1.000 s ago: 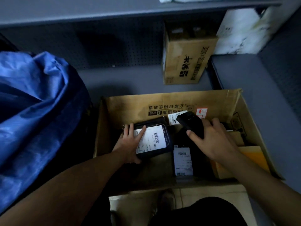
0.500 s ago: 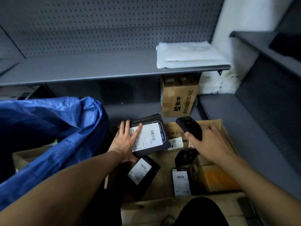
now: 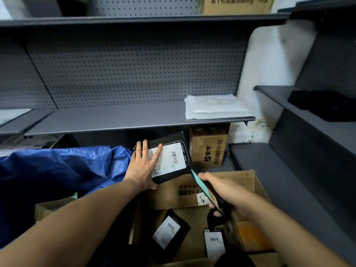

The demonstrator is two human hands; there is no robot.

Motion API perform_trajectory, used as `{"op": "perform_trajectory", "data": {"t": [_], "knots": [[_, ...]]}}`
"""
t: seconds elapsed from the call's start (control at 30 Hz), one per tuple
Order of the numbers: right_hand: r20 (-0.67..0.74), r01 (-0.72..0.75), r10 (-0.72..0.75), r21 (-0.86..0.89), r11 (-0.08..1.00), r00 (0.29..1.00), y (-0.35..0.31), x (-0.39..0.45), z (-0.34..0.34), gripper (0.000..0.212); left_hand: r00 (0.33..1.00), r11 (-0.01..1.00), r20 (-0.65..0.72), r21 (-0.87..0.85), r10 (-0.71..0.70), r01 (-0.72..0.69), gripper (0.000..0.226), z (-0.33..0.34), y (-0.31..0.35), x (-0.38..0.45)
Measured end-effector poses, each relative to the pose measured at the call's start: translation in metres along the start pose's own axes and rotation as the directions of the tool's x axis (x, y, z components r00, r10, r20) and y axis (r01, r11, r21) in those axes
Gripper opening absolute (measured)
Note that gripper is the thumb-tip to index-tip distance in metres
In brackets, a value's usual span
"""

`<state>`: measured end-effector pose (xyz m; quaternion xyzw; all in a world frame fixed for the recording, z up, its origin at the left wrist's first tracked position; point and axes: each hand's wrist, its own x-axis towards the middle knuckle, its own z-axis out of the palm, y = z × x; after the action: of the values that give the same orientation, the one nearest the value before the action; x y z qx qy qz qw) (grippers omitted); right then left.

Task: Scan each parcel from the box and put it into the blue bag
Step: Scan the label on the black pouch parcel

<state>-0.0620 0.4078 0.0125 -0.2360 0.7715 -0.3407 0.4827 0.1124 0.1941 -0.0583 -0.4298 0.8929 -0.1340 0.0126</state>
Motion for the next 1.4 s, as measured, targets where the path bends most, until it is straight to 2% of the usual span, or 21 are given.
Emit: {"op": "perform_trajectory", "data": {"t": [0.2, 0.43, 0.77, 0.83, 0.93, 1.0, 1.1, 1.17, 1.4], "knots": [[0.099, -0.099, 0.089, 0.108, 0.989, 0.991, -0.003, -0.022, 0.010, 0.056, 1.000, 1.000, -0.025, 0.013, -0.013, 0.013, 0.154, -0.016, -0.007, -0.010], [0.054, -0.116, 0.110, 0.123, 0.986, 0.992, -0.003, -0.037, 0.007, 0.051, 0.998, 0.999, -0.046, 0.015, -0.031, 0.032, 0.149, -0.030, -0.012, -0.017], [0.065, -0.071, 0.062, 0.159, 0.985, 0.996, 0.002, -0.039, 0.006, 0.061, 0.999, 0.999, -0.042, 0.008, -0.032, 0.032, 0.150, -0.039, -0.014, -0.023], [-0.029, 0.033, -0.031, 0.056, 0.998, 0.999, 0.000, -0.036, 0.009, 0.062, 0.999, 0.999, -0.024, -0.008, -0.042, 0.042, 0.151, -0.040, -0.015, -0.023], [-0.201, 0.176, -0.256, -0.345, 0.922, 0.945, 0.000, -0.026, 0.011, 0.084, 0.997, 0.996, 0.003, -0.050, -0.072, 0.072, 0.153, -0.042, -0.018, -0.024], [-0.304, 0.146, -0.376, -0.576, 0.804, 0.875, 0.000, -0.023, 0.010, 0.082, 0.994, 0.990, 0.018, -0.087, -0.107, 0.108, 0.153, -0.045, -0.020, -0.025], [-0.395, 0.003, -0.590, -0.829, 0.559, 0.704, -0.002, -0.023, 0.003, 0.082, 0.987, 0.978, 0.027, -0.133, -0.161, 0.163, 0.153, -0.048, -0.024, -0.027], [-0.421, -0.067, -0.643, -0.864, 0.499, 0.640, -0.005, -0.021, -0.002, 0.083, 0.981, 0.965, 0.027, -0.181, -0.190, 0.192, 0.153, -0.049, -0.028, -0.029], [-0.436, -0.128, -0.636, -0.873, 0.471, 0.636, -0.013, -0.018, -0.010, 0.083, 0.964, 0.928, 0.052, -0.264, -0.259, 0.263, 0.154, -0.054, -0.041, -0.037]]}}
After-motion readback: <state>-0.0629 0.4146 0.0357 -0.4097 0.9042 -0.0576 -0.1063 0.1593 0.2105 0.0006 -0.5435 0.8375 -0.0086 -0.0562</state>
